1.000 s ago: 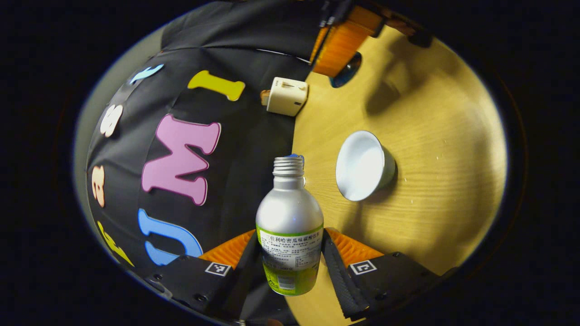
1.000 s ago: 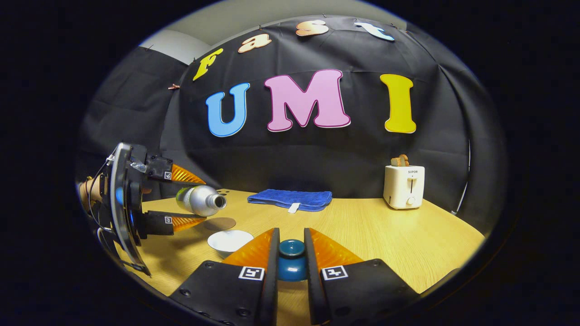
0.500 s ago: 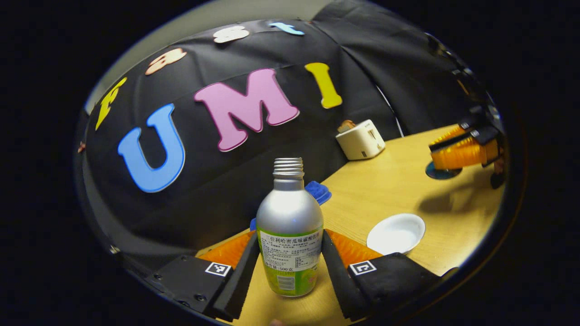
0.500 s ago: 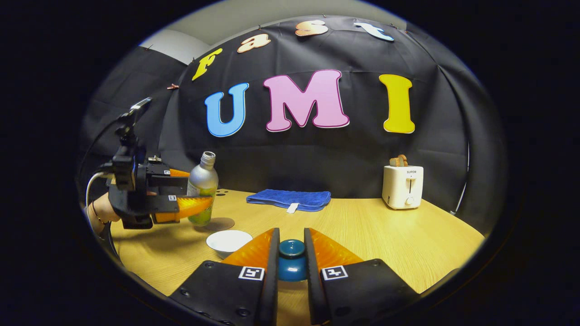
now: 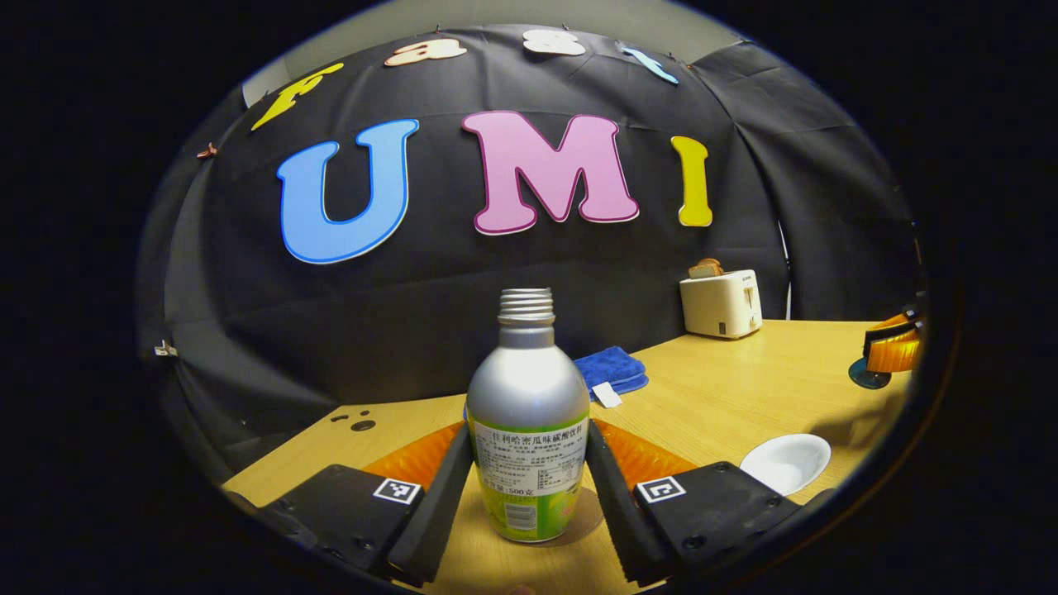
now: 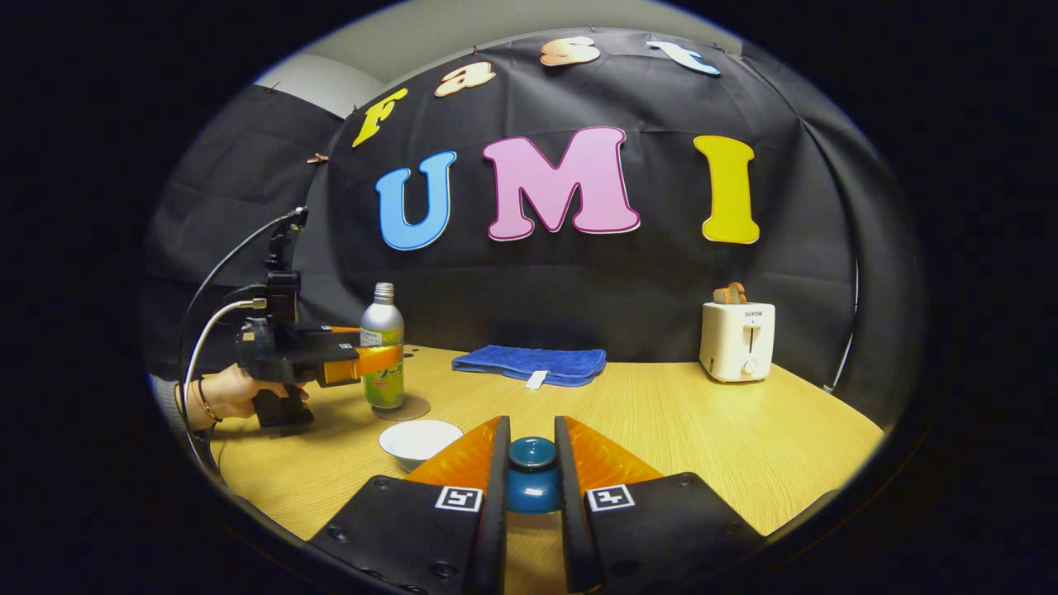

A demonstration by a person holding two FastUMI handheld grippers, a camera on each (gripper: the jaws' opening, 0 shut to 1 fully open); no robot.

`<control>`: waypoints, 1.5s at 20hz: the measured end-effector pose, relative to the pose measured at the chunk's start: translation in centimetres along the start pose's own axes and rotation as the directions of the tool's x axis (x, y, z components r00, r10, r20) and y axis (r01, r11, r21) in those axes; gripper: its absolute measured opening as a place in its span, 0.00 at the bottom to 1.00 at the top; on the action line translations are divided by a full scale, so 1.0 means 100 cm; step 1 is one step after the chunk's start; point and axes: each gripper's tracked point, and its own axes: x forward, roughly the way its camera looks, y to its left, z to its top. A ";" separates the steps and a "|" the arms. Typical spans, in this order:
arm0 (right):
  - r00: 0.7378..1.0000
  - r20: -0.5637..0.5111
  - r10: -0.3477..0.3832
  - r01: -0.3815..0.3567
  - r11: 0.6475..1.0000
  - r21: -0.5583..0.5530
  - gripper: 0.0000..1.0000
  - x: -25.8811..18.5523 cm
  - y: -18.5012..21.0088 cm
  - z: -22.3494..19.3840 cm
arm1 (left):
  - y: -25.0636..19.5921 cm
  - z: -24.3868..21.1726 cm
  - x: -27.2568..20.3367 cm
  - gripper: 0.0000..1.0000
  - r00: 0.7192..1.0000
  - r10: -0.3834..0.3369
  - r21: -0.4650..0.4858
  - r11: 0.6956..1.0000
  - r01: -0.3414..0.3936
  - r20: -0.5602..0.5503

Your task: Open the teacup lid with one hand, grasp the water bottle and pour water into the teacup with the other hand; after pouring, place the water bottle on the coaster and then close the teacup lid.

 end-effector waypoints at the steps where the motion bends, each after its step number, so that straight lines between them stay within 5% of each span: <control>1: 1.000 0.000 0.000 0.000 1.000 0.000 0.31 0.000 0.000 0.000 | -0.001 -0.001 0.003 0.80 1.000 0.001 -0.001 1.000 -0.001 0.001; 11: 1.000 0.000 0.013 -0.013 1.000 0.001 0.31 0.000 0.003 0.000 | -0.004 -0.005 0.018 0.83 1.000 0.005 -0.020 1.000 -0.005 0.008; 14: 0.999 0.000 0.047 -0.047 0.999 0.003 0.31 0.002 0.015 0.000 | -0.006 -0.005 0.012 0.99 1.000 0.012 -0.025 1.000 -0.012 0.000; 21: 0.982 -0.008 0.187 -0.187 0.982 0.005 0.31 0.029 0.072 -0.003 | 0.005 0.017 -0.032 0.96 0.997 0.023 -0.051 0.999 -0.019 0.073; 30: 0.978 -0.059 0.202 -0.202 0.979 0.001 0.31 0.067 0.105 -0.013 | -0.007 0.006 -0.086 0.97 0.997 0.039 -0.115 0.993 -0.032 0.062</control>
